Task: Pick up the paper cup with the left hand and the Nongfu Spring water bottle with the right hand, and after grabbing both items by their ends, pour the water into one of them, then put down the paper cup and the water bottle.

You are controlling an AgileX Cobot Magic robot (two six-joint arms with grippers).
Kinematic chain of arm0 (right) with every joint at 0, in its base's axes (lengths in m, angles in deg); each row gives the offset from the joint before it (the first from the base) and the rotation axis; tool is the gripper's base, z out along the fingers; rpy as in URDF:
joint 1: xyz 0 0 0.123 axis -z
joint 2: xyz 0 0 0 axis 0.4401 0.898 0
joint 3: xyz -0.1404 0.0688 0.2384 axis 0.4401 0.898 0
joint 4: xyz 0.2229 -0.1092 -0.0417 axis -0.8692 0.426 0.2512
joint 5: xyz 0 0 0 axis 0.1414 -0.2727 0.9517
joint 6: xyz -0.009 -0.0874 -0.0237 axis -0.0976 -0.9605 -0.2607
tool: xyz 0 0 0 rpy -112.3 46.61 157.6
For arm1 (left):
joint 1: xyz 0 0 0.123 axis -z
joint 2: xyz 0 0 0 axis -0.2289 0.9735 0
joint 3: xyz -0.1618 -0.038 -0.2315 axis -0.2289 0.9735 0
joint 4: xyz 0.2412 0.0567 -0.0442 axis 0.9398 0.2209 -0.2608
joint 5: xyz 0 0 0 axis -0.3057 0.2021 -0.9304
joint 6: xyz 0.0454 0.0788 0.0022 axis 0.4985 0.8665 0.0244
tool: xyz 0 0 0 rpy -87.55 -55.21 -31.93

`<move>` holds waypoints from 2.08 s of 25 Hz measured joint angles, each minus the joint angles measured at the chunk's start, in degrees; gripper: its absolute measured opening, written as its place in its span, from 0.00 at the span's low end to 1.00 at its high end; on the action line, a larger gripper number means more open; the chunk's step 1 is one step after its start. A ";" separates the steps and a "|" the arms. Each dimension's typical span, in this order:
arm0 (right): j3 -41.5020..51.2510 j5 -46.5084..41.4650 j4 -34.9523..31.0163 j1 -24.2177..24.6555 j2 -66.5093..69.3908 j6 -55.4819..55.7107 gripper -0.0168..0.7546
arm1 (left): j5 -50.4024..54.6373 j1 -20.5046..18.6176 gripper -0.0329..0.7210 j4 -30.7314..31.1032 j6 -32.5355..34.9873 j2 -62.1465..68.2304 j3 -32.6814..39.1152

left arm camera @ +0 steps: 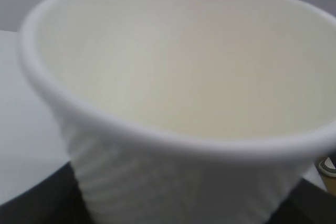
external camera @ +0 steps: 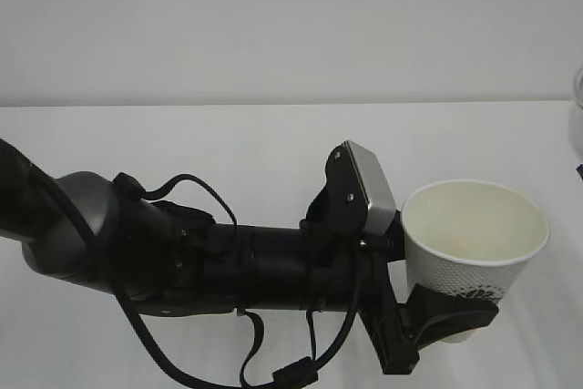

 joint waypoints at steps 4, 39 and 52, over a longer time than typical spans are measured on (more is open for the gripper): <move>0.00 0.00 0.00 0.00 0.00 -6.11 0.51 | 0.25 0.00 0.75 0.23 0.00 0.00 0.00; 0.00 4.66 0.00 0.00 0.00 -28.92 0.51 | 0.25 0.00 0.75 2.60 0.00 0.00 0.00; 0.00 6.06 0.00 0.00 0.00 -34.23 0.51 | 0.25 0.00 0.75 2.60 0.00 0.00 0.00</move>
